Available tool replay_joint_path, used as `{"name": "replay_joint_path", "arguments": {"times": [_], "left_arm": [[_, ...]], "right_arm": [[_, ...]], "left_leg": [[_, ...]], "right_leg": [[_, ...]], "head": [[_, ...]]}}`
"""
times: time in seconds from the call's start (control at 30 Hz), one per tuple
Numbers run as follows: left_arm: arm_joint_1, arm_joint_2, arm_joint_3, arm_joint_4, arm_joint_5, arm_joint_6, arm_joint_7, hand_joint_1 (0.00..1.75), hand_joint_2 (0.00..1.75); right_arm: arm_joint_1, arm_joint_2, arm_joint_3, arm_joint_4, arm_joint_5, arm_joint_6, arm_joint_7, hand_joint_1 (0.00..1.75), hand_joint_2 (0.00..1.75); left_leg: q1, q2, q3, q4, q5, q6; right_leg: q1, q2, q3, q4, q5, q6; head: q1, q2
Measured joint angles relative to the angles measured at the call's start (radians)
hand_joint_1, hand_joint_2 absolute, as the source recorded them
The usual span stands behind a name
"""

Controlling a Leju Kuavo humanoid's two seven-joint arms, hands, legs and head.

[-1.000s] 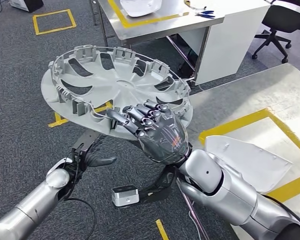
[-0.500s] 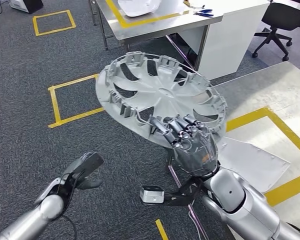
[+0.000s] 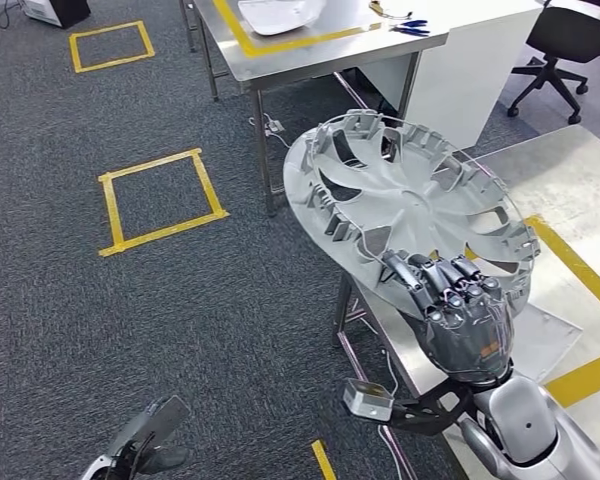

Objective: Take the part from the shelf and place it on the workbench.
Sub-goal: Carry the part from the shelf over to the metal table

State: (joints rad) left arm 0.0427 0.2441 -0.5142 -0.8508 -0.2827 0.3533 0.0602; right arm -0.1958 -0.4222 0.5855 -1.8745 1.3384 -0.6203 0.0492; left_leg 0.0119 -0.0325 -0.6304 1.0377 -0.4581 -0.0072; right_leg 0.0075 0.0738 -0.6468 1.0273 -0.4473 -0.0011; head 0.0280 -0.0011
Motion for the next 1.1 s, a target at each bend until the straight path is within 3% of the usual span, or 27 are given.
{"name": "replay_joint_path", "arguments": {"times": [0.17,0.27,0.4,0.63,0.7,0.77,0.87,1.0,1.1], "left_arm": [[0.019,-0.031,0.01,0.106,0.0,-0.037,0.005,0.0,1.75],[0.111,-0.031,0.005,0.096,0.014,-0.061,0.123,0.0,1.75],[0.273,0.021,-0.022,-0.061,0.059,-0.05,0.321,0.0,1.75],[0.393,0.136,-0.117,-0.32,0.174,0.043,0.556,0.0,1.75],[0.415,0.177,-0.147,-0.395,0.184,0.084,0.59,0.0,1.75],[0.411,0.207,-0.183,-0.437,0.199,0.113,0.574,0.0,1.75],[0.361,0.226,-0.244,-0.434,0.232,0.125,0.476,0.0,1.75],[0.262,0.211,-0.311,-0.339,0.257,0.104,0.321,0.0,1.75],[0.21,0.197,-0.335,-0.277,0.26,0.095,0.287,0.0,1.75]], "right_arm": [[0.031,-0.017,-0.024,-0.012,0.02,0.0,0.004,1.75,1.75],[0.075,-0.025,-0.053,-0.027,0.053,-0.001,0.016,1.75,1.75],[0.127,-0.034,-0.096,-0.046,0.072,-0.001,0.022,1.75,1.75],[0.165,-0.037,-0.135,-0.07,0.097,0.002,0.032,1.75,1.75],[0.179,-0.037,-0.148,-0.076,0.103,0.002,0.035,1.75,1.75],[0.19,-0.037,-0.16,-0.082,0.108,0.003,0.035,1.75,1.75],[0.201,-0.037,-0.173,-0.09,0.11,0.002,0.034,1.75,1.75],[0.226,-0.037,-0.194,-0.099,0.107,-0.001,0.032,1.75,1.75],[0.242,-0.037,-0.207,-0.105,0.106,-0.002,0.03,1.75,1.75]], "left_leg": [[0.0,0.0,0.0,0.0,-0.001,0.001],[0.0,0.002,0.003,0.0,-0.005,0.0],[0.0,0.003,0.005,0.0,-0.008,0.001],[0.001,0.0,0.007,0.0,-0.01,0.001],[0.001,-0.001,0.008,0.0,-0.009,0.001],[0.001,-0.002,0.008,-0.001,-0.009,0.001],[0.001,-0.003,0.008,-0.001,-0.009,0.0],[0.001,-0.005,0.01,-0.001,-0.009,0.001],[0.0,-0.004,0.011,-0.001,-0.008,0.0]], "right_leg": [[0.0,0.0,0.001,0.0,-0.001,0.0],[0.0,0.004,0.002,0.0,-0.003,-0.001],[0.0,0.004,0.003,0.0,-0.008,0.0],[0.002,-0.001,0.007,0.0,-0.01,0.0],[0.002,-0.002,0.007,0.0,-0.01,0.0],[0.002,-0.004,0.008,0.0,-0.01,-0.001],[0.001,-0.005,0.009,0.0,-0.01,-0.001],[0.001,-0.006,0.012,0.0,-0.01,-0.001],[0.001,-0.006,0.013,0.0,-0.01,-0.001]], "head": [[0.0,0.0],[0.0,0.0],[0.0,0.0],[0.0,0.0],[0.0,0.0],[0.0,0.0],[0.0,0.0],[0.0,0.0],[0.0,0.0]]}}
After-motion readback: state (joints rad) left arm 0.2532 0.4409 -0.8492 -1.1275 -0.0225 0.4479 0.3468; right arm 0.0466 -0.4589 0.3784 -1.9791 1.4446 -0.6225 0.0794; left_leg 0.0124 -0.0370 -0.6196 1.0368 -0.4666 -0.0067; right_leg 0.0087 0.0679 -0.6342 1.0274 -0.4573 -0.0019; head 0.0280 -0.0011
